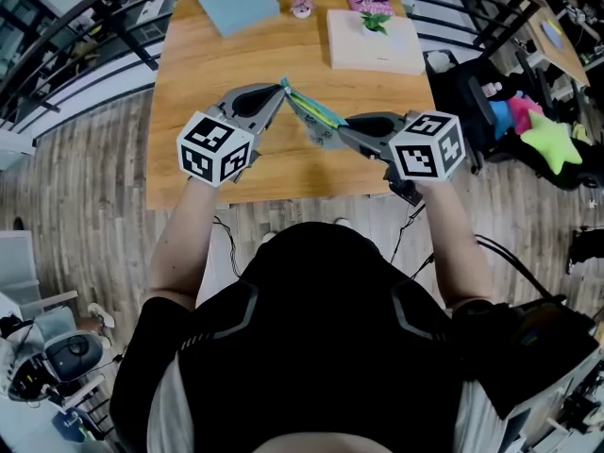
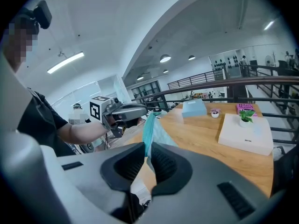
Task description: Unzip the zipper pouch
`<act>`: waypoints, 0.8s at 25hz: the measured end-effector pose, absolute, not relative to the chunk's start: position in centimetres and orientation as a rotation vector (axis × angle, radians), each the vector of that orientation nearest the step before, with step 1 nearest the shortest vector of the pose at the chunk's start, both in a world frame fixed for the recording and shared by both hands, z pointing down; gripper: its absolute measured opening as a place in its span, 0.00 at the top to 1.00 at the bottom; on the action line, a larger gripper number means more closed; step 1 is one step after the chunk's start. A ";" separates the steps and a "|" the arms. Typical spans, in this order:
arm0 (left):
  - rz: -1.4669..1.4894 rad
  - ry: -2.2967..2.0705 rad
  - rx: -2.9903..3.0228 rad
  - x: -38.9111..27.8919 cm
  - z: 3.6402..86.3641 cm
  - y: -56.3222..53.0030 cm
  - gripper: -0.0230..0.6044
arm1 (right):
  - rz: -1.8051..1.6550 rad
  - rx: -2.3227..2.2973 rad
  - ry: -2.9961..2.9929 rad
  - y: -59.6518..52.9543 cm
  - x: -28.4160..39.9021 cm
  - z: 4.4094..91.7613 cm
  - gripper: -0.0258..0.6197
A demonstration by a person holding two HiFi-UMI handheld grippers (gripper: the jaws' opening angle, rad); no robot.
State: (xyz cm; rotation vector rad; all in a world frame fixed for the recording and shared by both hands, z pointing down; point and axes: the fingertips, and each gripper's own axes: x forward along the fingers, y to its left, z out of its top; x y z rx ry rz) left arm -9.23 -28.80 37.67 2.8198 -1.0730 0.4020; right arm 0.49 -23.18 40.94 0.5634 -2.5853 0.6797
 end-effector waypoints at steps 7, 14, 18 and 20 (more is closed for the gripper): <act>0.429 -1.198 2.737 -12.5 38.9 -29.9 0.91 | 0.661 0.546 -2.553 -23.8 0.5 42.3 0.88; 0.460 -1.249 2.673 -14.1 40.3 -29.9 0.91 | 0.635 0.497 -2.529 -24.6 -0.2 43.4 0.88; 0.468 -1.258 2.640 -14.6 41.0 -29.7 0.91 | 0.600 0.485 -2.511 -25.3 -0.4 44.2 0.88; 0.483 -1.264 2.620 -14.5 41.8 -29.6 0.91 | 0.583 0.486 -2.495 -26.0 -0.2 45.0 0.88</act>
